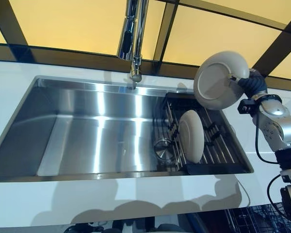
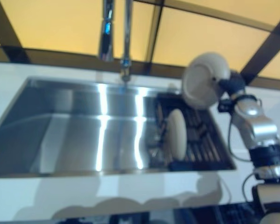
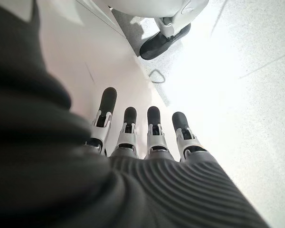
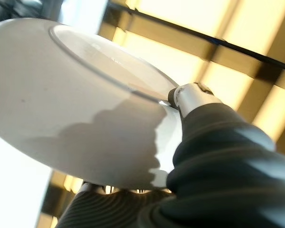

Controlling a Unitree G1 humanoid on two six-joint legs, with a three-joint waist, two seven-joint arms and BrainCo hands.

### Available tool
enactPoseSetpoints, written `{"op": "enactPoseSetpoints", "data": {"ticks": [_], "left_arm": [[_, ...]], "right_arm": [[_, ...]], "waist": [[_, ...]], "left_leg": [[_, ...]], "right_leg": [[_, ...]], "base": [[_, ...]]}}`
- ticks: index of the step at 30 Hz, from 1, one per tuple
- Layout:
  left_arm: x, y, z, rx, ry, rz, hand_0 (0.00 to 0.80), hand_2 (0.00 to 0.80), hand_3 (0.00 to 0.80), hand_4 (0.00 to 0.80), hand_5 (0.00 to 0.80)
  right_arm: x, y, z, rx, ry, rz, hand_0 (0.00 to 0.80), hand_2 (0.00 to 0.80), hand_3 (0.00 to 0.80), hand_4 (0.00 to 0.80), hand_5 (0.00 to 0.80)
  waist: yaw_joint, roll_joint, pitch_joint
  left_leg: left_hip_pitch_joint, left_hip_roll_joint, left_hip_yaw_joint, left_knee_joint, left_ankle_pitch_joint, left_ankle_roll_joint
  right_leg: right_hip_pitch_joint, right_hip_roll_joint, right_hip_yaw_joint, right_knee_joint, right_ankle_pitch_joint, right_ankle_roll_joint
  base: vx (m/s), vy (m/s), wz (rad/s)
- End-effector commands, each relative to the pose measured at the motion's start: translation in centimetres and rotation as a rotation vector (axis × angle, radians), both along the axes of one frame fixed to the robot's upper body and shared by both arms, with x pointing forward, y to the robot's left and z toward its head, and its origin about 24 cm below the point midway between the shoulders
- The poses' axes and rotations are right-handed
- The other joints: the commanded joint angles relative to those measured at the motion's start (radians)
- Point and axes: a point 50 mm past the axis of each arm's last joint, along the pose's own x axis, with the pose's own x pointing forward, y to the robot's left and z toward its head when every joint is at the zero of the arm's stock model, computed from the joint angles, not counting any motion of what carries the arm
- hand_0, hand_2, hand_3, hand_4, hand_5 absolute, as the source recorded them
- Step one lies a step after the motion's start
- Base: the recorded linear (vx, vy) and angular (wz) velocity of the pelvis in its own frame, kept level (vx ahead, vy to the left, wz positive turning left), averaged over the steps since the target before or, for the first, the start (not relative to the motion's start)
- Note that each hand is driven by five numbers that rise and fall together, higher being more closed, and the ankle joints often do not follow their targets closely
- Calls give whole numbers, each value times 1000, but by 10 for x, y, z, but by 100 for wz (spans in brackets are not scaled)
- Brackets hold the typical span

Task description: Take plates into dishwasher

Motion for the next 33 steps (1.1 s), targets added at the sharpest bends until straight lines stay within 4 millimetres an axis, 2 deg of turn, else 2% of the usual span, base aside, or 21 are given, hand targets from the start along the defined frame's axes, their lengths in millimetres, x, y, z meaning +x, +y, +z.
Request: {"op": "enactPoseSetpoints", "data": {"ticks": [1,4,6,8,10,15,17,21,23,24,25,27,33], "left_arm": [[19,-1,5,0,-94,9,0,0,0,0,0],[19,-1,5,0,-95,20,0,0,0,0,0],[16,-1,3,4,-89,29,0,0,0,0,0],[14,0,3,8,-83,34,0,0,0,0,0],[14,3,4,15,-81,35,0,0,0,0,0],[25,5,7,16,-98,47,0,0,0,0,0],[28,3,8,13,-106,49,0,0,0,0,0],[37,0,9,7,-120,43,0,0,0,0,0],[42,-1,10,4,-128,34,0,0,0,0,0],[41,-1,10,4,-128,34,0,0,0,0,0],[48,-4,12,-1,-144,21,0,0,0,0,0],[51,-5,13,-3,-156,11,0,0,0,0,0],[59,-8,17,-2,-176,-29,0,0,0,0,0]], "right_arm": [[-39,-22,64,-31,-408,-170,800,800,800,800,800],[-57,-33,61,-60,-481,-281,800,800,800,800,800],[-80,-48,55,-122,-531,-428,800,800,800,800,800],[-94,-59,49,-159,-543,-530,800,800,800,800,800],[-109,-74,38,-183,-527,-647,800,800,800,800,800],[-137,-105,2,-165,-440,-829,800,800,800,800,800],[-145,-115,-11,-138,-390,-857,800,800,800,800,800],[-153,-128,-50,-88,-232,-865,800,800,800,800,800],[-153,-129,-75,-71,-132,-840,800,800,800,800,800],[-153,-129,-75,-71,-132,-839,800,800,800,800,800],[-151,-124,-100,-75,-31,-815,800,800,800,800,800],[-148,-118,-121,-90,65,-788,800,800,800,800,800],[-132,-95,-159,-118,246,-696,800,800,800,800,800]], "waist": [[-40,42,-35],[-58,43,-35],[-85,44,-32],[-101,46,-31],[-123,45,-27],[-179,47,-16],[-192,49,-15],[-212,55,-21],[-217,58,-24],[-217,57,-24],[-218,62,-21],[-216,65,-21],[-194,77,0]], "left_leg": [[-20,-10,54,44,-73,-10],[-19,-12,63,41,-74,-6],[-15,-12,72,31,-72,-4],[-13,-11,77,21,-69,-4],[-13,-12,100,8,-69,-2],[-16,-13,143,4,-80,4],[-14,-12,153,4,-84,5],[-10,-13,169,4,-87,8],[-8,-15,172,4,-88,10],[-8,-15,172,4,-88,10],[-10,-14,174,4,-86,11],[-13,-12,176,4,-85,12],[-35,-7,173,4,-77,9]], "right_leg": [[-36,4,16,157,-139,18],[-53,4,31,173,-126,28],[-72,6,47,188,-110,39],[-80,12,60,189,-105,43],[-93,14,61,185,-90,52],[-124,23,70,172,-82,57],[-122,29,78,164,-90,53],[-109,40,97,146,-109,43],[-102,45,108,139,-114,38],[-102,45,108,138,-113,38],[-99,48,113,134,-119,35],[-101,49,113,129,-117,34],[-93,48,98,97,-112,28]], "base": [[-46,130,-26],[-34,116,-18],[-31,113,-25],[-30,84,-25],[-54,66,-28],[-71,54,-11],[-37,29,-38],[-7,3,-60],[10,-16,-21],[-9,-35,-9],[-15,-47,-5],[-3,-80,-10],[-38,-104,-1]]}}
